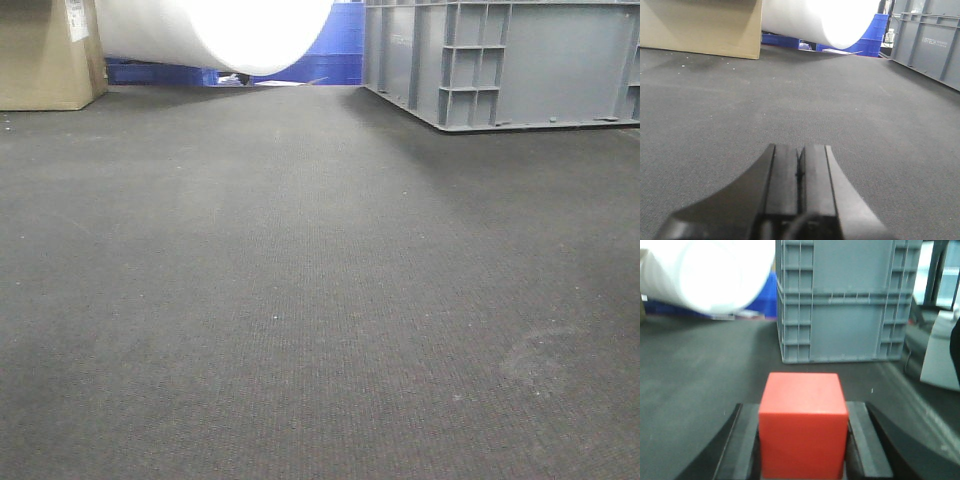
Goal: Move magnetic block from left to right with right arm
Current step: 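Turn and drive to the carpeted area near the grey crates, then lower the red cube onto the carpet with the right gripper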
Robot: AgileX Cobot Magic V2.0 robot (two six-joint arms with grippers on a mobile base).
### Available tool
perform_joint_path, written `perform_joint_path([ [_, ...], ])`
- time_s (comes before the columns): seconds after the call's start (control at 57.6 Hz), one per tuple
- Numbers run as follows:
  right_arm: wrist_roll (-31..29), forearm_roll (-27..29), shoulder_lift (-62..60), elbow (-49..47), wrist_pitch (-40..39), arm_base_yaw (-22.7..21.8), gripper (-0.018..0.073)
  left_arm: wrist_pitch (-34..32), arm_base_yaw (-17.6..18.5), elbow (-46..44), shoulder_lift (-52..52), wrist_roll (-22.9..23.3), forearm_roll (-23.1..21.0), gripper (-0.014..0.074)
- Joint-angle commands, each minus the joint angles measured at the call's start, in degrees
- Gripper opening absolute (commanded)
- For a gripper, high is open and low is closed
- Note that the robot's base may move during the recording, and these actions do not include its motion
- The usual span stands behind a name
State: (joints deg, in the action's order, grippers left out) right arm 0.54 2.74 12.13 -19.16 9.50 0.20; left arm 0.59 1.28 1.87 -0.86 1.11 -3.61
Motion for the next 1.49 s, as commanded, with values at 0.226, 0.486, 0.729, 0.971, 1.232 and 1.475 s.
perform_joint_path([
  [0.226,0.43,-0.57,21.34,-19.32,16.65,-0.3,0.0294,-5.27,-0.03,0.4,-0.42,0.21,-0.39,-0.0117],
  [0.486,8.77,-1.77,37.82,-28.6,27.31,9.09,0.0294,-5.27,-0.03,0.4,-0.42,0.21,-0.39,-0.0117],
  [0.729,21.63,-2.26,51.64,-33.31,30.13,21.05,0.0294,-5.27,-0.03,0.4,-0.42,0.21,-0.39,-0.0117],
  [0.971,37.26,-3.95,66.07,-41.98,37.9,30.59,0.0294,-5.27,-0.03,0.4,-0.42,0.21,-0.39,-0.0117],
  [1.232,45.97,-5.28,79.68,-55.12,47.16,40.11,0.0294,-5.27,-0.03,0.4,-0.42,0.21,-0.39,-0.0117],
  [1.475,46.42,-5.22,88.84,-63.91,50.82,45.75,0.0294,-5.27,-0.03,0.4,-0.42,0.21,-0.39,-0.0117],
])
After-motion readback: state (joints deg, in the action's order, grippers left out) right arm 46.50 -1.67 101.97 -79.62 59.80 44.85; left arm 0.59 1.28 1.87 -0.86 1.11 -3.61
